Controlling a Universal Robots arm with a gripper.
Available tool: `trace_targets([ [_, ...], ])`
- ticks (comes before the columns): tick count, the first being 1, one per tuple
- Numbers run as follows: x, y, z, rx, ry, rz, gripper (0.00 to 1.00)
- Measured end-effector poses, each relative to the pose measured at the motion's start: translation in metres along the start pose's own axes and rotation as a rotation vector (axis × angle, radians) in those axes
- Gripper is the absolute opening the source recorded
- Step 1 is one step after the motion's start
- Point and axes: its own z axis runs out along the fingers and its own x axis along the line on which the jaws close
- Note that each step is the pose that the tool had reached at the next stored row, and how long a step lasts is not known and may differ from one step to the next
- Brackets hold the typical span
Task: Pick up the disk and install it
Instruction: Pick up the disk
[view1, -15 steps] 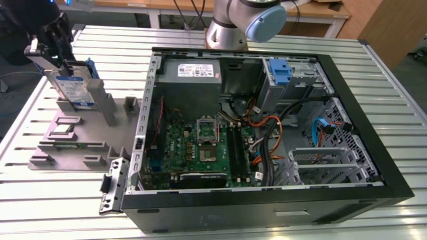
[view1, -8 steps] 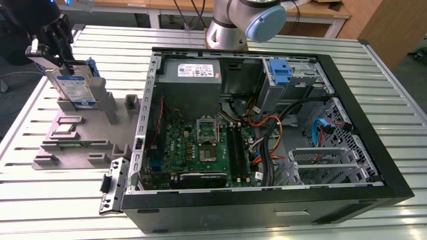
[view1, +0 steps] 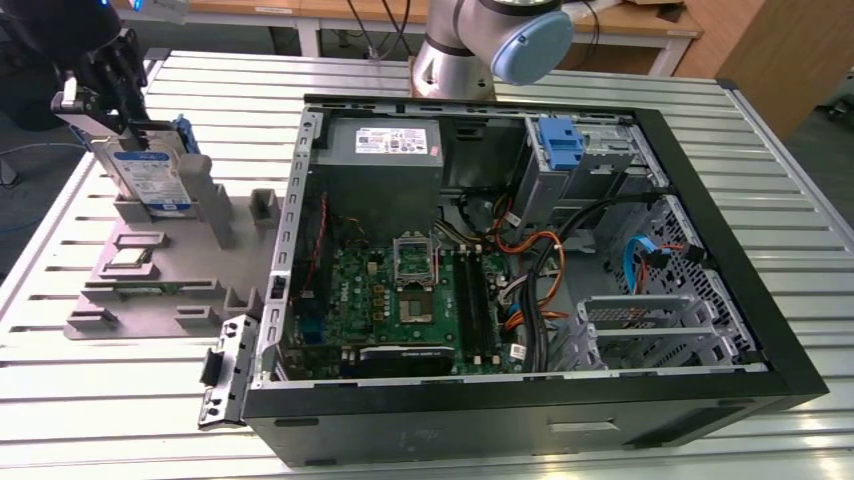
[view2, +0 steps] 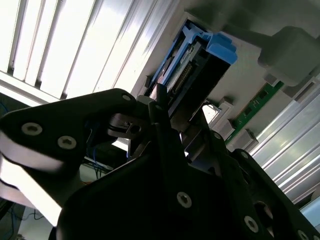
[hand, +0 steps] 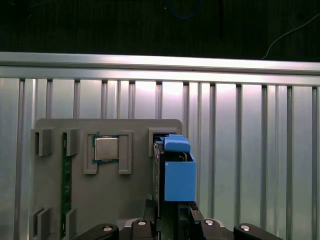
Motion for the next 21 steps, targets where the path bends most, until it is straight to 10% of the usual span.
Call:
trace_targets([
  [21, -0.0001, 0.0, -0.003, 0.0019, -0.0002, 0.04, 0.35],
])
